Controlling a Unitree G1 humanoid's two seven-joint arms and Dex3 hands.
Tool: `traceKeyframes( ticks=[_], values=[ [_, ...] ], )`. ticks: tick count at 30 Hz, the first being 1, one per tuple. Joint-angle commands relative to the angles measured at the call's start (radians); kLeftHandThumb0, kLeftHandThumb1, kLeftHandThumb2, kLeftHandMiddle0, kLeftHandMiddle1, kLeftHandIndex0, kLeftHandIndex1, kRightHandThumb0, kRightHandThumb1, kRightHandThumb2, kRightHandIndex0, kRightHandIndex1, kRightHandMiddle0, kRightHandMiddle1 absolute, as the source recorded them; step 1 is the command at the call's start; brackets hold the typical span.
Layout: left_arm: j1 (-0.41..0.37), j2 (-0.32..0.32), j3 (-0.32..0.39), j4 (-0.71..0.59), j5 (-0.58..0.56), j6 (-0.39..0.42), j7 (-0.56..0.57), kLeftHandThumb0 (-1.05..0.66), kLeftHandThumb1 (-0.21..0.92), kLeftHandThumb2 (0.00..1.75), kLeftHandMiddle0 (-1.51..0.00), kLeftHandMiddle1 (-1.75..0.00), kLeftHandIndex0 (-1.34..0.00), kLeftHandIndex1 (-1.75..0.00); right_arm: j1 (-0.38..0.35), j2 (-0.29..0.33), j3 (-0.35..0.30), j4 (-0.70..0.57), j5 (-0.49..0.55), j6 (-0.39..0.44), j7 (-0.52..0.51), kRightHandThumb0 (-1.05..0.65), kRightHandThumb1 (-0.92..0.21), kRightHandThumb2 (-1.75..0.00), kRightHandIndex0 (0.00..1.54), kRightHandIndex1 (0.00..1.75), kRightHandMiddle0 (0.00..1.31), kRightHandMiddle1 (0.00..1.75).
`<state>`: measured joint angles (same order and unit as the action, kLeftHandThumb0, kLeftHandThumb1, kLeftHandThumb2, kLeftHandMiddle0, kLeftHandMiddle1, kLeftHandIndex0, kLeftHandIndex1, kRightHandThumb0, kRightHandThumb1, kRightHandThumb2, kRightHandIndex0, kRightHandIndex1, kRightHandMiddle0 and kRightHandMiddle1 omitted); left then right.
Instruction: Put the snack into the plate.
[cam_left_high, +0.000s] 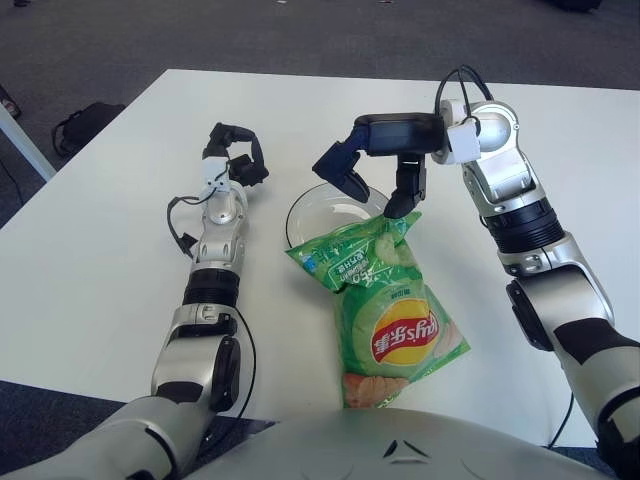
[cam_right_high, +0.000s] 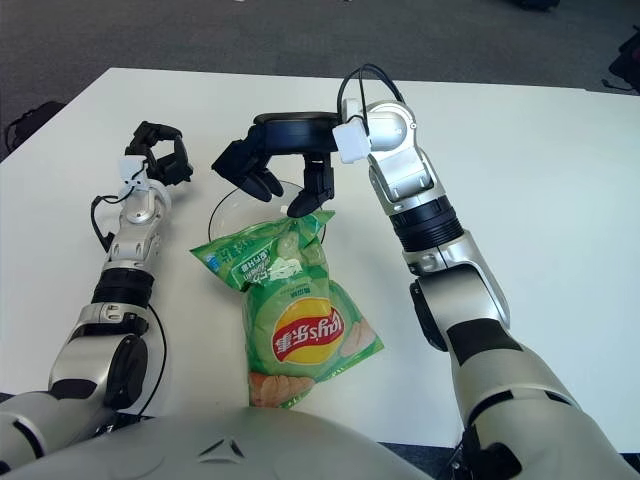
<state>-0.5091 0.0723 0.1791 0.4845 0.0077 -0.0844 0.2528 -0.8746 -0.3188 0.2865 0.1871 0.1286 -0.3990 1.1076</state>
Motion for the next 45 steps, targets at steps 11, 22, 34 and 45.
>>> traceKeyframes(
  ticks=[11, 22, 34, 45],
  values=[
    [-0.011, 0.018, 0.013, 0.041, -0.009, -0.055, -0.007, -0.42, 0.51, 1.07, -1.23, -1.75, -0.46, -1.75, -0.008, 0.002, 0.008, 0.018, -0.016, -0.019, -0.01, 0.0, -0.01, -1.54, 0.9, 1.38, 0.72, 1.75],
    [0.101, 0.018, -0.037, -0.283, -0.136, -0.078, -0.235, -0.43, 0.48, 1.11, -1.15, -1.75, -0.49, -1.75, 0.038, 0.031, -0.106, 0.183, -0.153, 0.165, -0.429, -0.77, -0.9, -0.91, 0.22, 0.8, 0.02, 0.47],
    [0.098, 0.087, -0.065, -0.2, -0.122, -0.256, -0.425, -0.43, 0.48, 1.11, -1.06, -1.75, -0.48, -1.75, -0.017, -0.034, -0.16, 0.327, -0.141, 0.07, -0.384, -0.73, -0.92, -0.94, 0.32, 0.92, 0.0, 0.58],
    [0.093, 0.089, -0.055, -0.165, -0.103, -0.256, -0.394, -0.42, 0.53, 1.05, -1.04, -1.75, -0.45, -1.75, 0.003, 0.035, -0.146, 0.303, -0.236, 0.113, -0.613, -0.65, -0.92, -0.86, 0.32, 0.95, 0.0, 0.91]
  ],
)
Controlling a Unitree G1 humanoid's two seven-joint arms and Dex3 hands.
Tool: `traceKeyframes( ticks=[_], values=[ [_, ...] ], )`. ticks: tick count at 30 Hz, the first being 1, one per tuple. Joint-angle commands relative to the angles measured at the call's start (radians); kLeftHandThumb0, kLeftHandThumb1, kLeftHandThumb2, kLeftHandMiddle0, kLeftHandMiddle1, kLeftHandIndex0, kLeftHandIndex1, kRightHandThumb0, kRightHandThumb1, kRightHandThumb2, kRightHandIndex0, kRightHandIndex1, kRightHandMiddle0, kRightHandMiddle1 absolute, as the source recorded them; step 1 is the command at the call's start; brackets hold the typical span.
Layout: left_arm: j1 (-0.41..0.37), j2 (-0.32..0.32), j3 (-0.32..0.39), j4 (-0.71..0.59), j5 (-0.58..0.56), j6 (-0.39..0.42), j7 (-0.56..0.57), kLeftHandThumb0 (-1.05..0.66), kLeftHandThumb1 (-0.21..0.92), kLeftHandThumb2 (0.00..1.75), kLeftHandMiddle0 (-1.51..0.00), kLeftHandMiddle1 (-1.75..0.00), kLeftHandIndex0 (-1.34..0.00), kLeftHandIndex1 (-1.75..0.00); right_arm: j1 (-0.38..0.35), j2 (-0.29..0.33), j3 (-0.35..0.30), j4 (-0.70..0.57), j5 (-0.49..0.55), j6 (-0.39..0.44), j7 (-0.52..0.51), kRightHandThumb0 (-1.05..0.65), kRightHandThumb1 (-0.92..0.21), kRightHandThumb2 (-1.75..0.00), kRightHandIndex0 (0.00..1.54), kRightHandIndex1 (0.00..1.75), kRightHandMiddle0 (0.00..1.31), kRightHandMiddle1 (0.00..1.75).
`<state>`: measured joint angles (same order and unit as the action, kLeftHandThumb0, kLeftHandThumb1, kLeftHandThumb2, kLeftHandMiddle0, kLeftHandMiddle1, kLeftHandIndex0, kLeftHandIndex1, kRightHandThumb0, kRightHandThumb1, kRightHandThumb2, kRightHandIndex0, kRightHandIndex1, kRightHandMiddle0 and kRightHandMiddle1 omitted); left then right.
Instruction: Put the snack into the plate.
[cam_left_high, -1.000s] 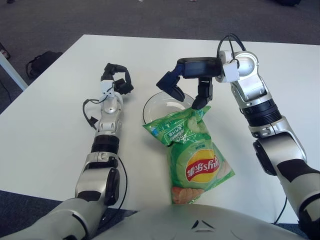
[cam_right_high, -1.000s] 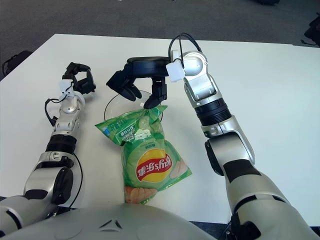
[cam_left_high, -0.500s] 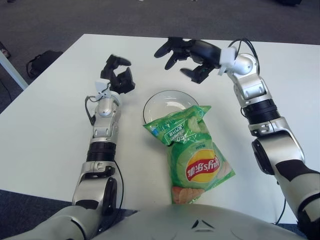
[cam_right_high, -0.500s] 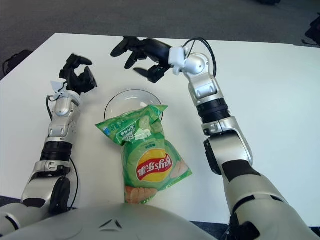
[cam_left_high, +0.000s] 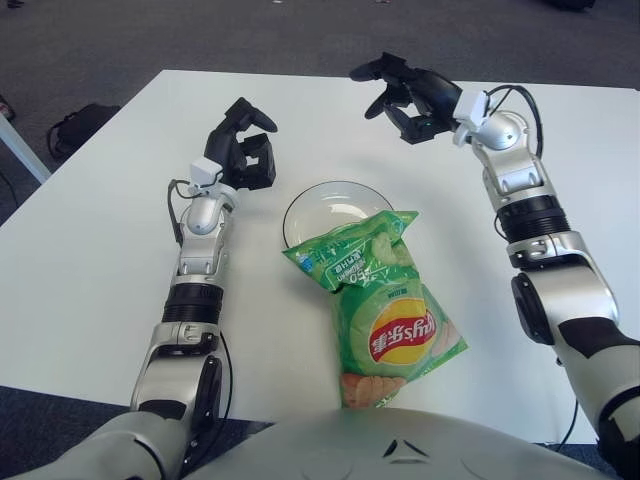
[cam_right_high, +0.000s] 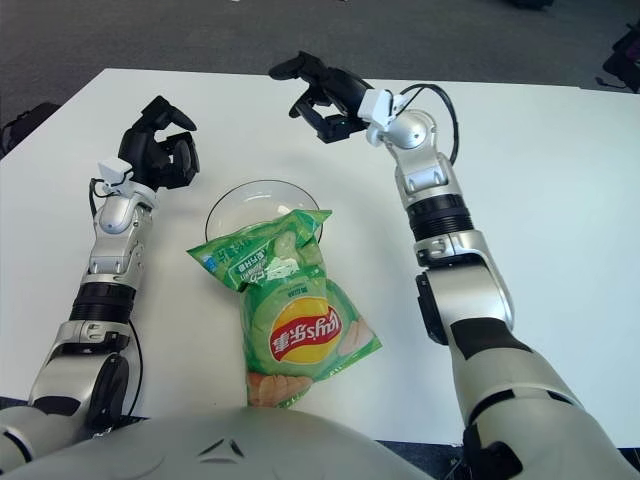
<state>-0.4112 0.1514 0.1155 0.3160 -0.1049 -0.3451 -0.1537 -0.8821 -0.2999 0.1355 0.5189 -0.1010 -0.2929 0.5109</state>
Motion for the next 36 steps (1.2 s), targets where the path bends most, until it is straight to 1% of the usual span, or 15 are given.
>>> traceKeyframes(
  ticks=[1, 3, 5, 7, 9, 11, 12, 14, 18, 19, 23, 26, 31, 33, 36],
  values=[
    [-0.005, 0.008, 0.011, 0.005, 0.008, 0.009, 0.015, -0.42, 0.53, 1.04, -1.05, -1.75, -0.45, -1.75, 0.019, 0.018, 0.006, -0.038, 0.009, -0.001, 0.002, -0.65, -0.92, -0.86, 0.32, 0.95, 0.0, 0.93],
    [-0.004, 0.005, 0.015, 0.005, 0.002, 0.015, 0.02, -0.42, 0.54, 1.04, -1.06, -1.75, -0.44, -1.75, 0.054, 0.014, 0.011, -0.086, 0.033, -0.016, 0.033, -0.63, -0.92, -0.83, 0.32, 0.96, 0.0, 0.99],
    [-0.004, 0.003, 0.017, 0.006, 0.0, 0.017, 0.023, -0.41, 0.54, 1.03, -1.07, -1.75, -0.44, -1.75, 0.089, 0.009, 0.014, -0.138, 0.04, -0.017, 0.044, -0.62, -0.92, -0.8, 0.32, 0.97, 0.0, 1.02],
    [-0.004, 0.0, 0.019, 0.009, -0.001, 0.019, 0.028, -0.41, 0.54, 1.03, -1.08, -1.75, -0.44, -1.75, 0.097, 0.005, 0.016, -0.142, 0.044, -0.033, 0.059, -0.61, -0.92, -0.78, 0.31, 0.97, 0.0, 1.03],
    [-0.005, 0.0, 0.022, 0.013, 0.0, 0.023, 0.032, -0.41, 0.54, 1.03, -1.09, -1.75, -0.44, -1.75, 0.118, -0.006, 0.025, -0.179, 0.048, -0.054, 0.082, -0.61, -0.92, -0.76, 0.31, 0.96, 0.0, 1.03],
    [-0.006, 0.0, 0.025, 0.014, 0.001, 0.031, 0.036, -0.41, 0.54, 1.03, -1.09, -1.75, -0.44, -1.75, 0.135, -0.019, 0.038, -0.217, 0.054, -0.075, 0.116, -0.6, -0.92, -0.74, 0.29, 0.91, 0.0, 1.04],
    [-0.007, -0.001, 0.026, 0.014, 0.003, 0.036, 0.04, -0.41, 0.54, 1.03, -1.1, -1.75, -0.44, -1.75, 0.131, -0.025, 0.044, -0.21, 0.064, -0.092, 0.147, -0.6, -0.92, -0.74, 0.29, 0.89, 0.0, 1.04],
    [-0.007, -0.001, 0.027, 0.014, 0.005, 0.041, 0.045, -0.41, 0.54, 1.03, -1.1, -1.75, -0.44, -1.75, 0.125, -0.031, 0.049, -0.198, 0.075, -0.112, 0.182, -0.61, -0.92, -0.73, 0.27, 0.8, 0.0, 1.02],
    [-0.009, -0.006, 0.032, 0.013, 0.011, 0.058, 0.07, -0.41, 0.55, 1.02, -1.12, -1.75, -0.43, -1.75, 0.108, -0.044, 0.063, -0.156, 0.137, -0.175, 0.311, -0.64, -0.92, -0.73, 0.23, 0.7, 0.0, 0.98],
    [-0.009, -0.008, 0.033, 0.012, 0.011, 0.061, 0.076, -0.41, 0.55, 1.02, -1.13, -1.75, -0.43, -1.75, 0.105, -0.044, 0.064, -0.147, 0.145, -0.188, 0.328, -0.65, -0.92, -0.73, 0.22, 0.66, 0.0, 0.97],
    [-0.003, -0.018, 0.037, -0.008, 0.02, 0.098, 0.119, -0.41, 0.56, 1.01, -1.17, -1.75, -0.43, -1.75, 0.1, -0.045, 0.064, -0.132, 0.196, -0.188, 0.41, -0.68, -0.92, -0.71, 0.19, 0.59, 0.0, 0.94],
    [0.0, -0.025, 0.038, -0.022, 0.031, 0.122, 0.151, -0.41, 0.56, 1.01, -1.19, -1.75, -0.42, -1.75, 0.097, -0.037, 0.063, -0.111, 0.222, -0.216, 0.452, -0.68, -0.92, -0.69, 0.18, 0.55, 0.0, 0.93],
    [0.005, -0.037, 0.045, -0.048, 0.046, 0.173, 0.202, -0.41, 0.54, 1.03, -1.18, -1.75, -0.44, -1.75, 0.087, -0.024, 0.056, -0.066, 0.234, -0.268, 0.481, -0.66, -0.92, -0.64, 0.17, 0.5, 0.0, 0.91],
    [0.006, -0.041, 0.048, -0.059, 0.051, 0.2, 0.22, -0.42, 0.53, 1.04, -1.19, -1.75, -0.44, -1.75, 0.084, -0.023, 0.051, -0.057, 0.22, -0.292, 0.467, -0.65, -0.92, -0.62, 0.17, 0.49, 0.0, 0.92],
    [0.006, -0.04, 0.048, -0.066, 0.051, 0.222, 0.231, -0.42, 0.53, 1.05, -1.19, -1.75, -0.45, -1.75, 0.075, -0.023, 0.047, -0.034, 0.17, -0.366, 0.421, -0.65, -0.92, -0.6, 0.19, 0.48, 0.0, 0.93]
  ],
)
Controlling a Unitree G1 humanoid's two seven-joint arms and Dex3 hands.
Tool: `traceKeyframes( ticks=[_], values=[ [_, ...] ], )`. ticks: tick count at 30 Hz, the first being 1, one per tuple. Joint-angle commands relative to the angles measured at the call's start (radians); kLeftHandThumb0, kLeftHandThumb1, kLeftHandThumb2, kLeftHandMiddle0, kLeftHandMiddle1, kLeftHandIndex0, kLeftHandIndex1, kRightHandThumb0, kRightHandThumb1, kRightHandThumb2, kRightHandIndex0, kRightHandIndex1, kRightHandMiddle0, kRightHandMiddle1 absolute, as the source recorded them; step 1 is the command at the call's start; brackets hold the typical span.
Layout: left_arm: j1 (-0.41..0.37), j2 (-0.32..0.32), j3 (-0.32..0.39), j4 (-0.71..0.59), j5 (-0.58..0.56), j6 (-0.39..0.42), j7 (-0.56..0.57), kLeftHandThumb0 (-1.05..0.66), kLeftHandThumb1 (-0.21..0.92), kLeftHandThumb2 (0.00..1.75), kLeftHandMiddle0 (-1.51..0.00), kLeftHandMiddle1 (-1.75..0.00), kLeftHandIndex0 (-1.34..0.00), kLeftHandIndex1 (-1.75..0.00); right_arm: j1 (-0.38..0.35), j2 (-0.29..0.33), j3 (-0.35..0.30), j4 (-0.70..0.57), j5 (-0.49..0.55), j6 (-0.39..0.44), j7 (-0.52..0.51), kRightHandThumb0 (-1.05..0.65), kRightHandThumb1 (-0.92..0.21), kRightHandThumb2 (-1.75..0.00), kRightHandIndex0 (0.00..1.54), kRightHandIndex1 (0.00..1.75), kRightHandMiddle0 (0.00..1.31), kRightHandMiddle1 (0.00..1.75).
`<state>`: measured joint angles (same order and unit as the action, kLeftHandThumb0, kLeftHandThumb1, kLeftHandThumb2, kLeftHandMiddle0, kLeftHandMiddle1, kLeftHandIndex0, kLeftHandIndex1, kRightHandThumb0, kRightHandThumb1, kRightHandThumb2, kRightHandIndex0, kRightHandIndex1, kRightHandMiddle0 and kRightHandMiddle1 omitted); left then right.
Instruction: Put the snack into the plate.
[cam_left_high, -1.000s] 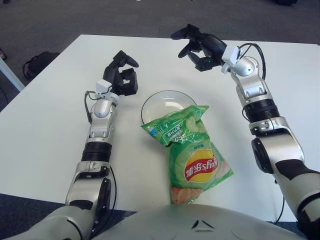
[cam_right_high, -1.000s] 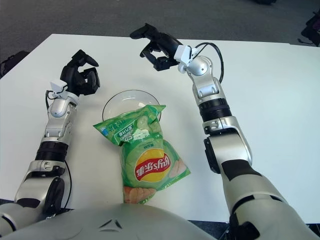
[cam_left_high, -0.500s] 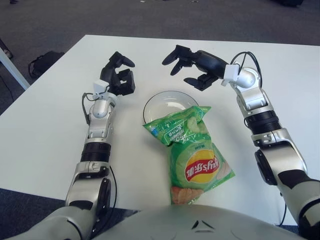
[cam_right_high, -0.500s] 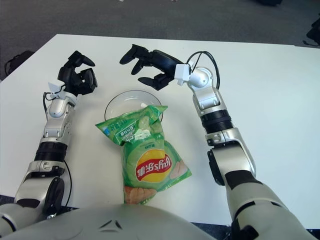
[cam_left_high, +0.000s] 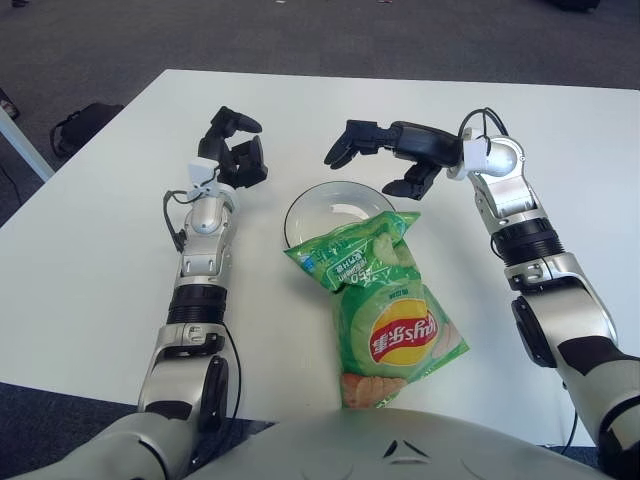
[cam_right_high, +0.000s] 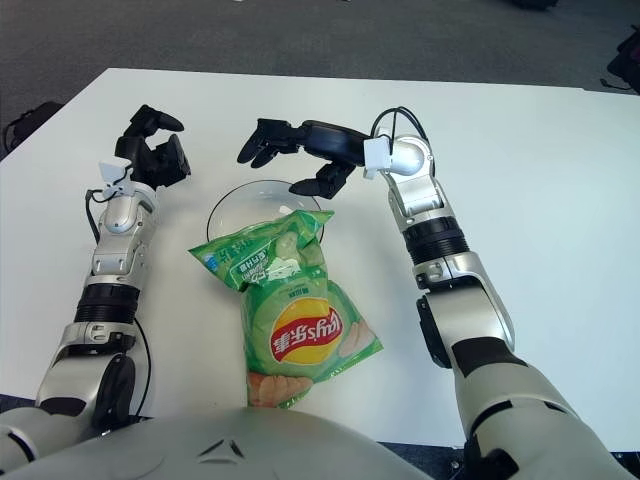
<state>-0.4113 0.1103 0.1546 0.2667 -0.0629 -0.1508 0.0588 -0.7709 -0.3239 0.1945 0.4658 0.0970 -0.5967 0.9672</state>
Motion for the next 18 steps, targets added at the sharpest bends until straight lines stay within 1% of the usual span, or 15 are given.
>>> traceKeyframes(
  ticks=[1, 3, 5, 8, 14, 16, 18],
  values=[
    [0.006, 0.002, 0.009, -0.018, 0.008, 0.031, 0.018, -0.42, 0.53, 1.05, -1.18, -1.75, -0.45, -1.75, -0.039, 0.0, -0.012, 0.026, -0.042, -0.083, -0.048, -0.65, -0.92, -0.6, 0.19, 0.48, 0.0, 0.93],
    [0.007, 0.004, 0.009, -0.019, 0.005, 0.035, 0.017, -0.42, 0.53, 1.05, -1.17, -1.75, -0.45, -1.75, -0.043, -0.003, -0.011, 0.036, -0.061, -0.109, -0.068, -0.65, -0.92, -0.6, 0.2, 0.47, 0.0, 0.93],
    [0.008, 0.005, 0.009, -0.023, 0.004, 0.038, 0.016, -0.42, 0.53, 1.04, -1.16, -1.75, -0.44, -1.75, -0.043, -0.006, -0.008, 0.037, -0.07, -0.116, -0.078, -0.65, -0.92, -0.6, 0.21, 0.47, 0.0, 0.93],
    [0.009, 0.001, 0.012, -0.023, 0.017, 0.037, 0.039, -0.42, 0.54, 1.04, -1.16, -1.75, -0.44, -1.75, -0.044, -0.016, 0.005, 0.036, -0.069, -0.115, -0.062, -0.66, -0.92, -0.57, 0.21, 0.48, 0.0, 0.92],
    [0.008, -0.012, 0.017, -0.028, 0.052, 0.052, 0.108, -0.42, 0.51, 1.08, -1.13, -1.75, -0.46, -1.75, -0.019, -0.026, 0.044, 0.013, -0.014, -0.063, 0.038, -0.65, -0.87, -0.54, 0.19, 0.46, 0.0, 0.91],
    [0.005, -0.017, 0.02, -0.031, 0.054, 0.064, 0.123, -0.43, 0.5, 1.09, -1.13, -1.75, -0.47, -1.75, -0.012, -0.027, 0.056, 0.008, -0.006, -0.061, 0.065, -0.64, -0.85, -0.56, 0.19, 0.43, 0.0, 0.9],
    [0.001, -0.025, 0.027, -0.034, 0.053, 0.081, 0.144, -0.43, 0.49, 1.1, -1.14, -1.75, -0.48, -1.75, -0.015, -0.031, 0.073, 0.012, 0.008, -0.071, 0.113, -0.62, -0.79, -0.6, 0.19, 0.39, 0.0, 0.88]
  ],
)
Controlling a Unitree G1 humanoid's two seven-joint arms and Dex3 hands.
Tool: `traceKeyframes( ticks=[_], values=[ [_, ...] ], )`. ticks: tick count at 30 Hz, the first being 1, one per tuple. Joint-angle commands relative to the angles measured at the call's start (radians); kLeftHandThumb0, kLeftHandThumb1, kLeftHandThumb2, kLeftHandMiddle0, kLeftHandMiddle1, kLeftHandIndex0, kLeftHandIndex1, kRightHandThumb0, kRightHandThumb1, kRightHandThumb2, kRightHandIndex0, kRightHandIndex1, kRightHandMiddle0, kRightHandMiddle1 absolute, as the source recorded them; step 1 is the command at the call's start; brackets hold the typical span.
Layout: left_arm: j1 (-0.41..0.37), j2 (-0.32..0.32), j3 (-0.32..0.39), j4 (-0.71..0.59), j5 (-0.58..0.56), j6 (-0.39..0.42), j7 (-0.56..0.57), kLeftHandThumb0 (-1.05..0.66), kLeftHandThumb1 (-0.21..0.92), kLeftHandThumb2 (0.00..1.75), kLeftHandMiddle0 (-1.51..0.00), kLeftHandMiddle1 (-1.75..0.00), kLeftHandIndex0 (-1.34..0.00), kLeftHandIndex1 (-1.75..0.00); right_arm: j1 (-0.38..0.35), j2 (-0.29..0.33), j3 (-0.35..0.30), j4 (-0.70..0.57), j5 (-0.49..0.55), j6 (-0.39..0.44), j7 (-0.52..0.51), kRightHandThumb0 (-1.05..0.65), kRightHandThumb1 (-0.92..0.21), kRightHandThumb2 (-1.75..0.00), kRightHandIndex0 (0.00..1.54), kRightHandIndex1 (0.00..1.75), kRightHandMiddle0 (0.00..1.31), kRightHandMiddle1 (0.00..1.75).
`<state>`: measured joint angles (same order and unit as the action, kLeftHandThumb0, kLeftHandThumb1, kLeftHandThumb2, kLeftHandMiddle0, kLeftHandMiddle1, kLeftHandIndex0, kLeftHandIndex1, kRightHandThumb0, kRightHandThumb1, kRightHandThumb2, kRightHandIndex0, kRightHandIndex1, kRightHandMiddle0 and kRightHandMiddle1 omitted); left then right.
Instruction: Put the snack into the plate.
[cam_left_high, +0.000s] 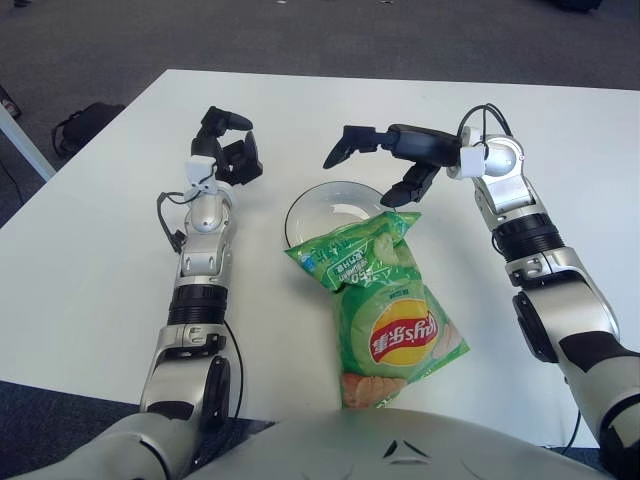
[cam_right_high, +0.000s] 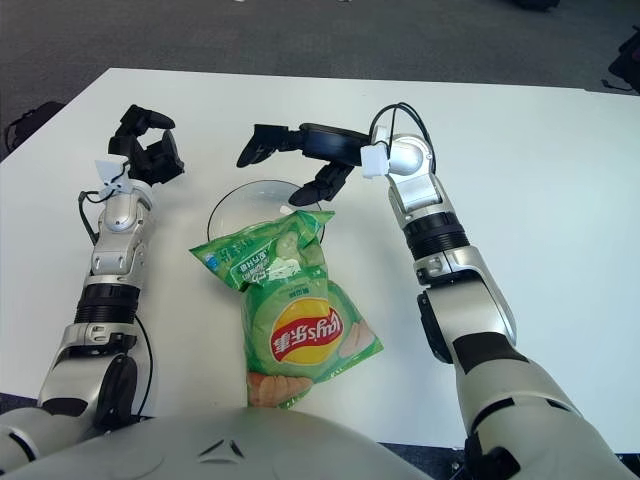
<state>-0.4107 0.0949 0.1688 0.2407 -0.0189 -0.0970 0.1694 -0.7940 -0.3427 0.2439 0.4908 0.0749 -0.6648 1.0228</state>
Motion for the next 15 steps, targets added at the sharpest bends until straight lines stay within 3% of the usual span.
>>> traceKeyframes(
  ticks=[1, 8, 15],
  values=[
    [-0.001, -0.011, 0.014, -0.009, 0.008, 0.033, 0.038, -0.43, 0.48, 1.11, -1.15, -1.75, -0.48, -1.75, 0.007, -0.013, 0.027, -0.011, 0.034, -0.006, 0.072, -0.61, -0.77, -0.62, 0.19, 0.37, 0.0, 0.87],
    [-0.008, -0.021, 0.019, -0.025, 0.009, 0.077, 0.073, -0.43, 0.47, 1.13, -1.17, -1.75, -0.5, -1.75, -0.028, -0.023, 0.062, 0.013, 0.057, -0.087, 0.193, -0.64, -0.73, -0.62, 0.18, 0.29, 0.0, 0.79],
    [-0.005, -0.025, 0.014, -0.043, 0.009, 0.099, 0.08, -0.44, 0.46, 1.14, -1.17, -1.75, -0.5, -1.75, -0.041, -0.028, 0.084, 0.017, 0.101, -0.081, 0.309, -0.59, -0.59, -0.74, 0.19, 0.24, 0.0, 0.75]
  ],
)
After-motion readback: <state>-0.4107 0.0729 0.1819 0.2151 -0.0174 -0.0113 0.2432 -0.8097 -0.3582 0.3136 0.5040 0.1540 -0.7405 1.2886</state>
